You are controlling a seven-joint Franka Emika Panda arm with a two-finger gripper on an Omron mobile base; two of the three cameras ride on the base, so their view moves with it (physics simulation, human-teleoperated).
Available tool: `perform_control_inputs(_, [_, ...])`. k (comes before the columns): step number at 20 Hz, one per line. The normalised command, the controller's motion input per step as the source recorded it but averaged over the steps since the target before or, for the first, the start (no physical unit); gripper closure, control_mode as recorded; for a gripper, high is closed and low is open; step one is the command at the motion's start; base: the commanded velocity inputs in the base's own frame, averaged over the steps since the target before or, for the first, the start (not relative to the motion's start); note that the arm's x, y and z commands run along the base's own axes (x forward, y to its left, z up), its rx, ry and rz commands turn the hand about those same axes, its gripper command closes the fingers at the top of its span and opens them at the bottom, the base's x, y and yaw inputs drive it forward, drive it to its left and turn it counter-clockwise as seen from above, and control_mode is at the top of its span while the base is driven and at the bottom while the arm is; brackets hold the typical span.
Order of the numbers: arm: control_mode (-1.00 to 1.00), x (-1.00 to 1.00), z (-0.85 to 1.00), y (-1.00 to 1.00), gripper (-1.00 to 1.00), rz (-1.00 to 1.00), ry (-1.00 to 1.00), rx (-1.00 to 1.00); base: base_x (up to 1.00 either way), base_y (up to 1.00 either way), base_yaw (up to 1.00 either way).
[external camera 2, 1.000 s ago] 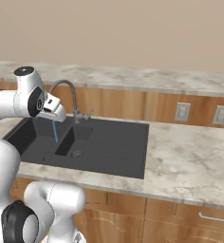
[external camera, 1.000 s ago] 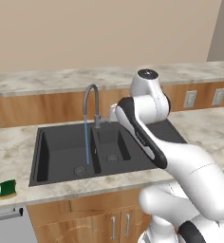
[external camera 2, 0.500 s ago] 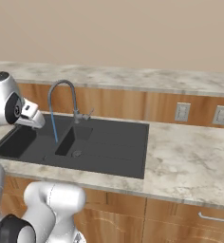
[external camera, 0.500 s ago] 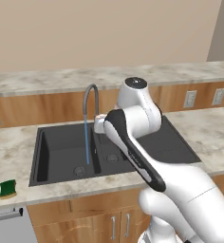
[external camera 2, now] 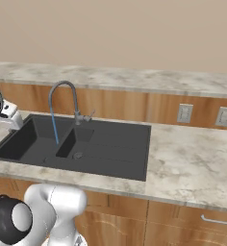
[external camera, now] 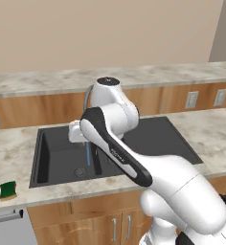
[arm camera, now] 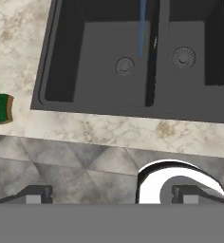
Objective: Soak the sponge with water for a few seconds and then drop it inside the sink.
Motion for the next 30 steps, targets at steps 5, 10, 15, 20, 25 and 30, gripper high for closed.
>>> perform_control_inputs(5, [-1.0, -0.09, -0.05, 0.59, -1.0, 0.11, 0.04, 0.0, 0.0, 0.0, 0.0])
perform_control_inputs(10, [-1.0, -0.03, -0.05, 0.23, -1.0, 0.01, -0.04, 0.0, 0.0, 0.0, 0.0])
perform_control_inputs(15, [-1.0, 0.0, -0.19, 0.25, -1.0, 0.0, -0.08, 0.0, 0.0, 0.0, 0.0])
perform_control_inputs(20, [-1.0, 0.03, -0.17, 0.24, -1.0, 0.0, -0.05, 0.07, 0.0, 0.0, 0.0])
perform_control_inputs(25, [-1.0, 0.09, -0.1, 0.19, -1.0, 0.0, 0.0, 0.15, 0.0, 0.0, 0.0])
perform_control_inputs(30, [-1.0, 0.08, -0.1, 0.21, -1.0, 0.0, 0.0, 0.07, 0.0, 0.0, 0.0])
